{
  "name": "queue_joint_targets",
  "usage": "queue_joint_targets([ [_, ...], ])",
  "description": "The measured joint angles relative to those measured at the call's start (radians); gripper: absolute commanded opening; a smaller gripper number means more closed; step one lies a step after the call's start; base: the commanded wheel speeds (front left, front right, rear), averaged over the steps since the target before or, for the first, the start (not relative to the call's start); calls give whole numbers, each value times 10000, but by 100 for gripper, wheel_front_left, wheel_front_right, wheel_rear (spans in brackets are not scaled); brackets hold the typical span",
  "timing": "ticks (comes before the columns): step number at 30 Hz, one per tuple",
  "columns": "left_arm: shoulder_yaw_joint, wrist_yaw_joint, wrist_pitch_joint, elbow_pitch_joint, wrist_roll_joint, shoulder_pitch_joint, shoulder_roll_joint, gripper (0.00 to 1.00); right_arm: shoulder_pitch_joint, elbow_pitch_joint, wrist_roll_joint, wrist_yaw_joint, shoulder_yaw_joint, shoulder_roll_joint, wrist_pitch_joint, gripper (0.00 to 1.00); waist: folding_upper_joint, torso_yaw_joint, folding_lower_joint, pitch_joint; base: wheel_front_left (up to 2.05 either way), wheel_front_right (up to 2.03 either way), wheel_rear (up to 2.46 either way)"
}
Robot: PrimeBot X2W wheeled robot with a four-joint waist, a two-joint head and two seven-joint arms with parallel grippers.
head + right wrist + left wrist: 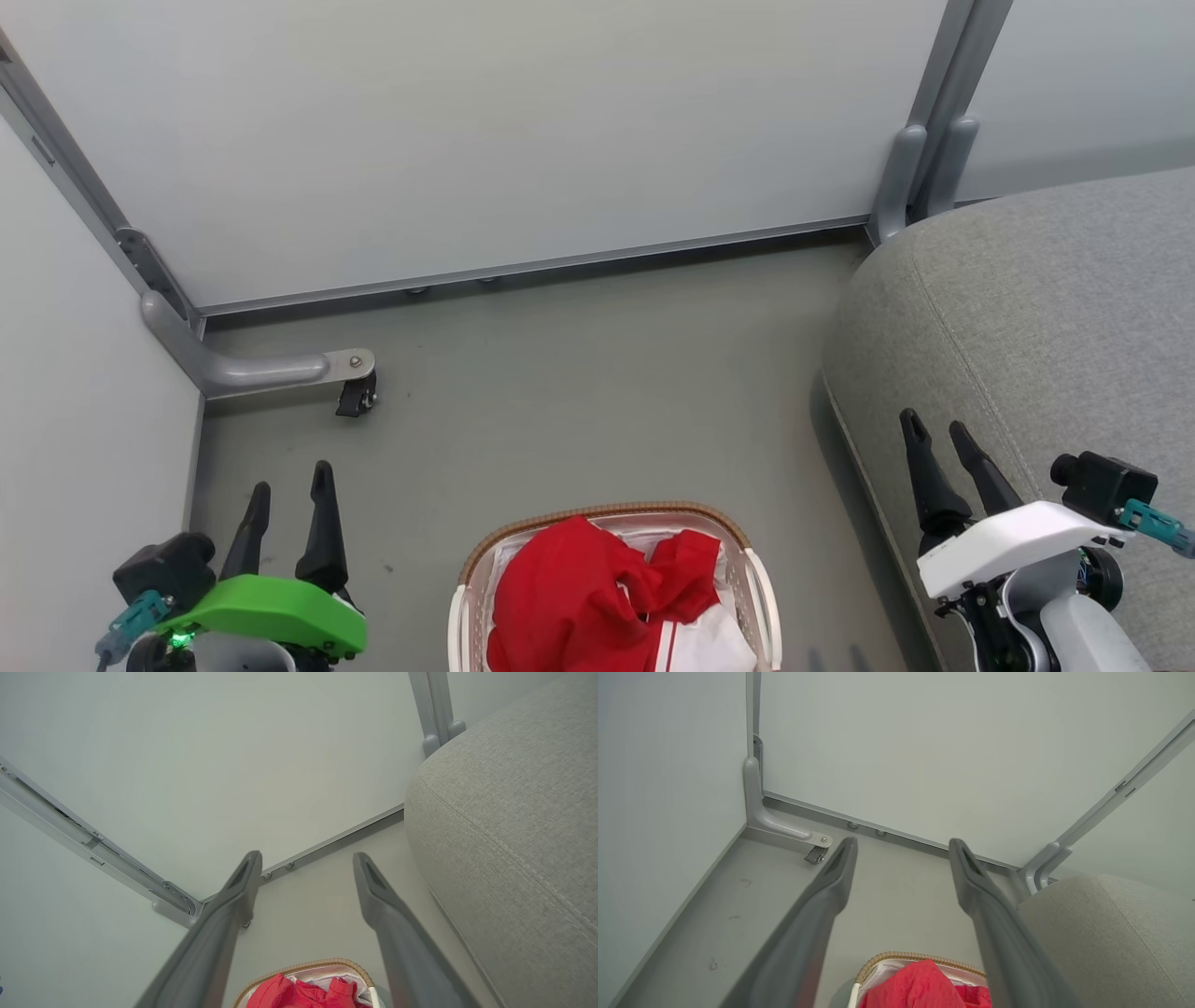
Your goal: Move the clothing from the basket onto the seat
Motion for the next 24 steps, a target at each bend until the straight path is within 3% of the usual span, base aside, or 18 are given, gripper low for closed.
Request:
queue_joint_targets([
  [24, -199, 163, -604, -77, 2242, 250, -21, 100, -171, 374, -2420, 2, 10, 82, -577, 100, 0, 30, 0, -10, 0, 0, 0],
])
